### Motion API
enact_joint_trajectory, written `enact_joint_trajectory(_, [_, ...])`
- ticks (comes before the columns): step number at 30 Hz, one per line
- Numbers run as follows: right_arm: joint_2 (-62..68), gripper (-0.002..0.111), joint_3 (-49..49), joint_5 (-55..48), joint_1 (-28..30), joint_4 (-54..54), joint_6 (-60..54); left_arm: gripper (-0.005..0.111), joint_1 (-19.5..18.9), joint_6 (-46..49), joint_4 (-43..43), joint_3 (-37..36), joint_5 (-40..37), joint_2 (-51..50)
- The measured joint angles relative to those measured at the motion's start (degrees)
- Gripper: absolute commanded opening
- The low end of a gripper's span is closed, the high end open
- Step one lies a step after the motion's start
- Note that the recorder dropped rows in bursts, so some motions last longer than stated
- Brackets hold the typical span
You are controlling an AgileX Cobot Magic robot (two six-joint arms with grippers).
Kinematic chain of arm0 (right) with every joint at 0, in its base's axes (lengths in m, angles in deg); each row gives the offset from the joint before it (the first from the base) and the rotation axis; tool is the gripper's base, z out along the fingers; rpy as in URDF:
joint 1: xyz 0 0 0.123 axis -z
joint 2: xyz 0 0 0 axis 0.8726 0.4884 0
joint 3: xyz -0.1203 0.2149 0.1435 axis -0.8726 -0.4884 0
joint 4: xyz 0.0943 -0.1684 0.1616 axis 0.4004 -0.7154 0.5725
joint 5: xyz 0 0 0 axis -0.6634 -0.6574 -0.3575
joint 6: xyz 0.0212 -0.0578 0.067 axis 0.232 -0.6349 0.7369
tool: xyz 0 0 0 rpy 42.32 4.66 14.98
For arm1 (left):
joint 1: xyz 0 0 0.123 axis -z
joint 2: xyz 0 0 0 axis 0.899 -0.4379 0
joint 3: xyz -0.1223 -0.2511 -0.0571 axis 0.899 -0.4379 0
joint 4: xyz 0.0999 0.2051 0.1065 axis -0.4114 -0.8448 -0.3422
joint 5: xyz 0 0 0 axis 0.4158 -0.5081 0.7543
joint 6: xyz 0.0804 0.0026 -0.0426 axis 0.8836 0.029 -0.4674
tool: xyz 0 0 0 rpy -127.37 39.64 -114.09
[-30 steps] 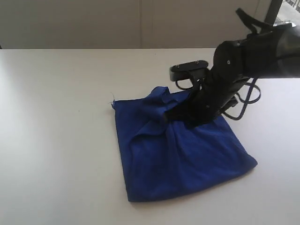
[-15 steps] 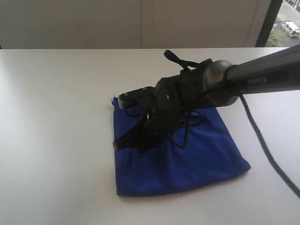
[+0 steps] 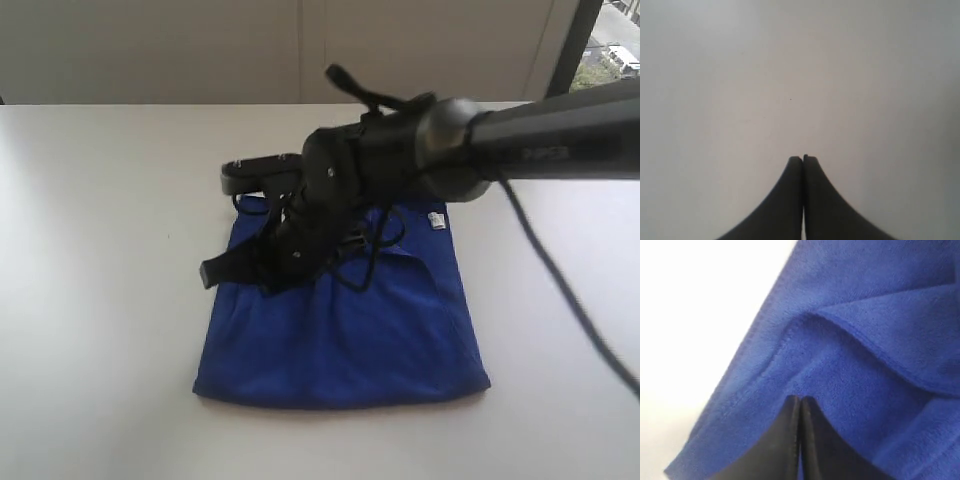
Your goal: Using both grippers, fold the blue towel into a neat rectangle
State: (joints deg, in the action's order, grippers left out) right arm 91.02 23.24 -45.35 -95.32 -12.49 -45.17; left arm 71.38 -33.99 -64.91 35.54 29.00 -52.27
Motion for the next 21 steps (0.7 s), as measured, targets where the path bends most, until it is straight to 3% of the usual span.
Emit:
enact_joint_trajectory(10, [-15.5,0.0,-12.9,0.5,9.9,-1.5,-0.1,0.0,0.0,0.0,0.0,0.0,0.0,0.0])
enact_joint_trajectory(21, [-17.1,0.0,-19.2,2.5,21.1,-2.3,-4.0,0.0,0.0,0.4,3.0,0.0,2.7,0.0])
